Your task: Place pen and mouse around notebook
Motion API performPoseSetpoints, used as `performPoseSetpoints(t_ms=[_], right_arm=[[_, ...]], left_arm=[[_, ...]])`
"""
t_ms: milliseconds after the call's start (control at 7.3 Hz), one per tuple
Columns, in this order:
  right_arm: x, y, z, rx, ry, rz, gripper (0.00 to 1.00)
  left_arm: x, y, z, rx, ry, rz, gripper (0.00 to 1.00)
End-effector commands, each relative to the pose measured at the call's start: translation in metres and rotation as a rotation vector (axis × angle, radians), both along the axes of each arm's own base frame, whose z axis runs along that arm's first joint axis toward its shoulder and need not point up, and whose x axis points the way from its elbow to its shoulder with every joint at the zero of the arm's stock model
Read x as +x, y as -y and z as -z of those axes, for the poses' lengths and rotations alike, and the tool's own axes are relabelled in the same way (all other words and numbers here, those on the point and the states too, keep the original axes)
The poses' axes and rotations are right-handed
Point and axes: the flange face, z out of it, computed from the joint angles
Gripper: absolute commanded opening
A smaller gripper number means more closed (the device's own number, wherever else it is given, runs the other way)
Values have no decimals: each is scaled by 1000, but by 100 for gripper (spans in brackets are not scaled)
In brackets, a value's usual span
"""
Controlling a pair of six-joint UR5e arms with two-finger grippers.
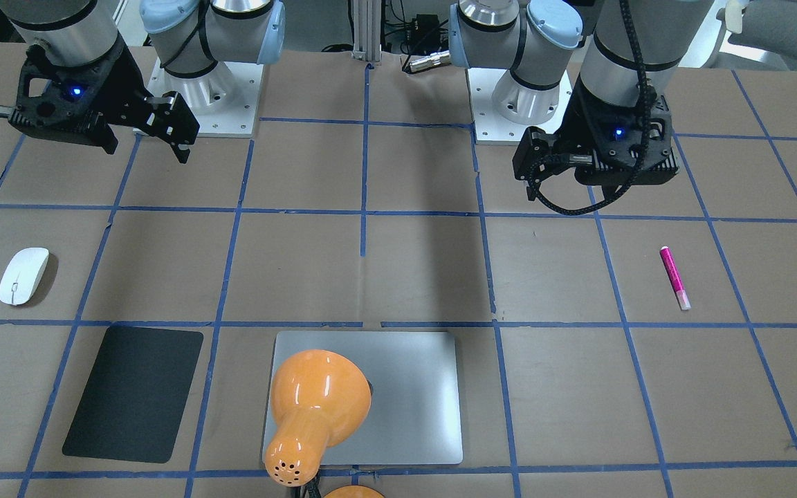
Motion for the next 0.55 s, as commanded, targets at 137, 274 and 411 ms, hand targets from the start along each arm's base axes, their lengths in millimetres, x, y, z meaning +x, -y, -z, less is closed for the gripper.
performPoseSetpoints(t_ms=[137, 274, 411], right_arm=[[-1, 1, 2, -5, -5, 1, 100], [-1, 1, 2, -4, -3, -2, 100], [-2, 2, 4, -2, -3, -10, 100]], left_arm=[[0, 0, 0, -1, -1, 0, 100], [0, 0, 1, 3, 0, 11, 100], [3, -1, 1, 7, 0, 6, 100]])
